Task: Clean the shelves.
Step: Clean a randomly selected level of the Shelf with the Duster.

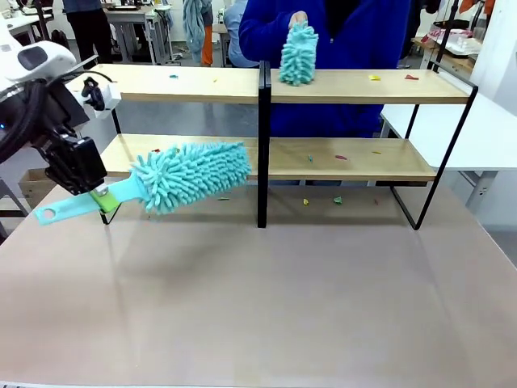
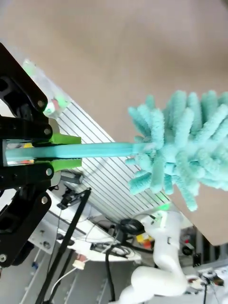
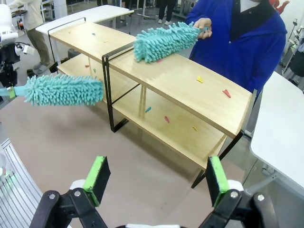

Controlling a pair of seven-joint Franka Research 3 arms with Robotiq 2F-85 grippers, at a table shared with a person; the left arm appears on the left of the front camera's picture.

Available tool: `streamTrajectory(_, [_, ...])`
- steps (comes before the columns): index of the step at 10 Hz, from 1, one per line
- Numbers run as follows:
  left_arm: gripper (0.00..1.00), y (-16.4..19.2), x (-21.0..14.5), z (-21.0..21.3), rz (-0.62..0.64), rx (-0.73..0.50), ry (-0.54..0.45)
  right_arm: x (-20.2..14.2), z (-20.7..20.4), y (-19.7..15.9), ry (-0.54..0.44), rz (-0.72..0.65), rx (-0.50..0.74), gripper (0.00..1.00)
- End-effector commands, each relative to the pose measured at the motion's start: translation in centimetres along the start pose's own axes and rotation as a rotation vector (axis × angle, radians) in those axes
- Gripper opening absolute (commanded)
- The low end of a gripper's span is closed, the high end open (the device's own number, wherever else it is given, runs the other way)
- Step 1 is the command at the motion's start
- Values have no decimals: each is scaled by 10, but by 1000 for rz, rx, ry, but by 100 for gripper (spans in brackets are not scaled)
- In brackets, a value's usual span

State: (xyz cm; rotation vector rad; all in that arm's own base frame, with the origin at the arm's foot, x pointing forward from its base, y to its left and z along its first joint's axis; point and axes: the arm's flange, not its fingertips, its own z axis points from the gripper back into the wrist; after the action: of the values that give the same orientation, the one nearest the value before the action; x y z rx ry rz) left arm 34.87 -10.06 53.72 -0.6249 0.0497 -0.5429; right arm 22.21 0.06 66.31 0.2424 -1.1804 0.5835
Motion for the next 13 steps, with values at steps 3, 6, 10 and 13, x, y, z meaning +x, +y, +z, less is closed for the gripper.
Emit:
streamTrajectory(3, [13,-16,9,-19,67,33,-86,0,1,0,1,-4,-2,100])
streamTrajectory(6, [13,-24,35,-30,158,101,-195,0,1,0,1,-4,-2,100])
streamTrajectory(10, [13,-13,46,-43,224,170,-191,0,1,0,1,-4,-2,100])
streamTrajectory(13, [13,-7,40,-40,323,268,-221,0,1,0,1,-4,-2,100])
